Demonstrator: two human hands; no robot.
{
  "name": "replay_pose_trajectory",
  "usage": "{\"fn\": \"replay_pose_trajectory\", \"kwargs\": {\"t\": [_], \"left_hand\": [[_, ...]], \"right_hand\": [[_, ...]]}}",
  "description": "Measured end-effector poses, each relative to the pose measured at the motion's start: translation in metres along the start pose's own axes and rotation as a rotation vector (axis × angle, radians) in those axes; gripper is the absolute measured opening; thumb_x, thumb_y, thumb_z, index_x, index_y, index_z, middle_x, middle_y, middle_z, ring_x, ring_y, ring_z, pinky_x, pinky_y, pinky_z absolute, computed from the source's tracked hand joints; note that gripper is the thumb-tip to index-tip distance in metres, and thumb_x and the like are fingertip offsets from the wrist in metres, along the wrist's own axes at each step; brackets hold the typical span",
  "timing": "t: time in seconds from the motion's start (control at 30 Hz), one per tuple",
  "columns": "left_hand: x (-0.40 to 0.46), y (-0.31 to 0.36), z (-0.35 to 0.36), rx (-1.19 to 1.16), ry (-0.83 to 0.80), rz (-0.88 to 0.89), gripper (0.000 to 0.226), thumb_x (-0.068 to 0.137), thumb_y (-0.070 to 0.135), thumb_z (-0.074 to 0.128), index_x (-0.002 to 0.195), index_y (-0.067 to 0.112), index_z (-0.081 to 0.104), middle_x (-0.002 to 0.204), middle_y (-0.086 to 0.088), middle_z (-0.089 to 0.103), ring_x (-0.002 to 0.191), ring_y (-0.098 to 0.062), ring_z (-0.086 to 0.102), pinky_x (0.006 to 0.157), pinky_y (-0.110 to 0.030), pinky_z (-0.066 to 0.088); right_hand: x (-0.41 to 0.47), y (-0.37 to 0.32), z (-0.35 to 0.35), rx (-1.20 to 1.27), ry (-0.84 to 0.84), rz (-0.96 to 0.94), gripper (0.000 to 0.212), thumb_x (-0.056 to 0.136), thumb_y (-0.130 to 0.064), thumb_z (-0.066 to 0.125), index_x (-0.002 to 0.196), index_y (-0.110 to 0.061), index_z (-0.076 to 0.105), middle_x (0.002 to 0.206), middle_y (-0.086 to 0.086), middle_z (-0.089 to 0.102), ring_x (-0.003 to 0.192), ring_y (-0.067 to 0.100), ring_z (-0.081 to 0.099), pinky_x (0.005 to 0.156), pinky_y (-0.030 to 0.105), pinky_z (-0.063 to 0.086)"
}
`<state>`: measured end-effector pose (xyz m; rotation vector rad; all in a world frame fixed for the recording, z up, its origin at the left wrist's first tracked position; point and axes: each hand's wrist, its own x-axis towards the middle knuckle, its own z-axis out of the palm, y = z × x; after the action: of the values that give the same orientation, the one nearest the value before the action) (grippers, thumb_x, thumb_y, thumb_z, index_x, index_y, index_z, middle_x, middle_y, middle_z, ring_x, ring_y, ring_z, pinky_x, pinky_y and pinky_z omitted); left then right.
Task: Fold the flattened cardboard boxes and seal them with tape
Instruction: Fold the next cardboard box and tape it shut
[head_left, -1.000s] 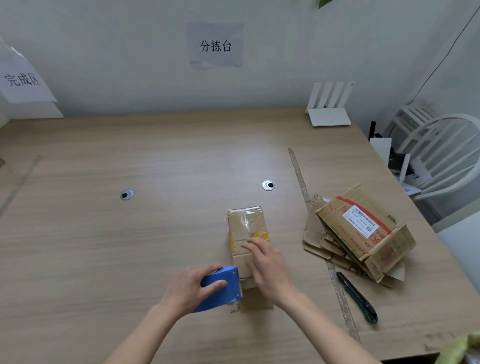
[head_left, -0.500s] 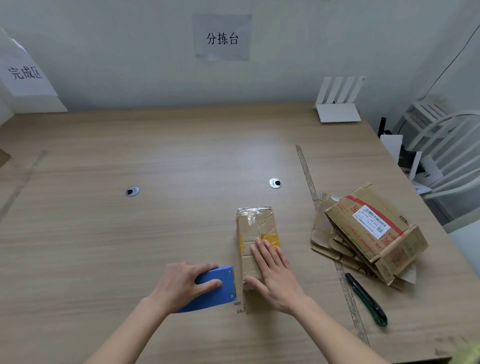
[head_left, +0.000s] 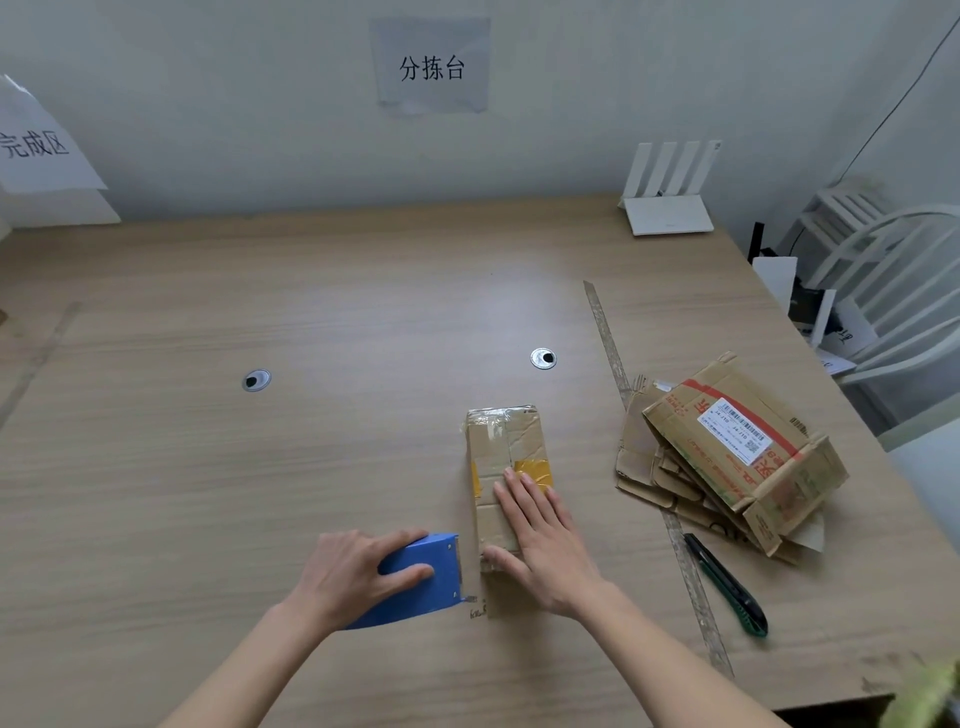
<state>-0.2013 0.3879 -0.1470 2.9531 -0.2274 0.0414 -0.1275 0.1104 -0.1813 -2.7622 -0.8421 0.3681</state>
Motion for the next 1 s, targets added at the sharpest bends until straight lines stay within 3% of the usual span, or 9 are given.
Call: {"fn": "replay_pose_trajectory", "kwargs": {"t": [0.13,0.3,0.53,0.7,0.8,0.9,1.0], "left_hand": [[0.008,0.004,-0.014,-0.024,-0.027,0.003,0.043,0.081,0.077,0.045,0.108,0.051,0.067,0.057,0.022,0.062,0.041,-0.004,0.049,0.041,-0.011,0.016],[0.0,-0.002,-0.01,-0.038,0.026,0.011,0.048,0.082,0.081,0.04,0.111,0.052,0.065,0.059,0.02,0.064,0.044,-0.006,0.051,0.041,-0.016,0.025],[0.008,-0.001,-0.012,0.054,-0.129,0.008,0.043,0.076,0.077,0.045,0.098,0.051,0.071,0.047,0.018,0.057,0.035,-0.003,0.045,0.04,-0.012,0.006],[0.018,0.022,0.013,0.1,-0.194,-0.026,0.046,0.075,0.074,0.041,0.085,0.043,0.073,0.037,0.005,0.047,0.029,-0.015,0.045,0.042,-0.017,0.005],[0.031,0.044,0.011,0.157,-0.22,-0.04,0.048,0.079,0.07,0.039,0.08,0.035,0.072,0.037,0.001,0.047,0.029,-0.016,0.045,0.043,-0.017,0.002],[0.034,0.051,0.007,0.385,-0.15,-0.019,0.045,0.089,0.067,0.041,0.093,0.03,0.067,0.058,0.0,0.063,0.049,-0.02,0.061,0.043,-0.024,0.009],[0.042,0.054,0.003,0.404,-0.226,-0.059,0.037,0.098,0.051,0.042,0.099,0.023,0.065,0.087,-0.003,0.071,0.078,-0.028,0.068,0.053,-0.029,0.028]], "right_hand": [[0.001,0.0,-0.001,0.0,-0.007,0.002,0.082,0.099,-0.073,0.024,0.161,-0.03,-0.011,0.164,-0.013,-0.027,0.149,0.005,-0.03,0.12,0.032,-0.021],[-0.001,0.0,-0.002,-0.012,-0.035,0.001,0.083,0.099,-0.074,0.022,0.159,-0.031,-0.015,0.162,-0.014,-0.032,0.148,0.006,-0.033,0.122,0.035,-0.018],[0.002,0.001,-0.001,-0.011,-0.042,0.004,0.084,0.098,-0.074,0.021,0.16,-0.031,-0.015,0.163,-0.013,-0.029,0.148,0.006,-0.032,0.122,0.035,-0.017],[0.0,-0.003,0.0,0.0,-0.032,0.014,0.088,0.09,-0.079,0.007,0.16,-0.031,-0.013,0.163,-0.014,-0.029,0.148,0.005,-0.032,0.122,0.035,-0.017],[0.001,-0.001,0.0,-0.013,-0.025,0.029,0.085,0.094,-0.077,0.012,0.16,-0.03,-0.014,0.163,-0.014,-0.03,0.148,0.005,-0.031,0.122,0.035,-0.017],[0.003,-0.002,0.0,-0.021,-0.029,0.041,0.082,0.099,-0.073,0.019,0.16,-0.029,-0.016,0.162,-0.013,-0.031,0.149,0.007,-0.03,0.122,0.035,-0.017],[0.002,-0.006,-0.001,-0.025,-0.019,0.041,0.083,0.099,-0.072,0.02,0.16,-0.028,-0.014,0.163,-0.012,-0.03,0.149,0.007,-0.03,0.122,0.036,-0.016]]}}
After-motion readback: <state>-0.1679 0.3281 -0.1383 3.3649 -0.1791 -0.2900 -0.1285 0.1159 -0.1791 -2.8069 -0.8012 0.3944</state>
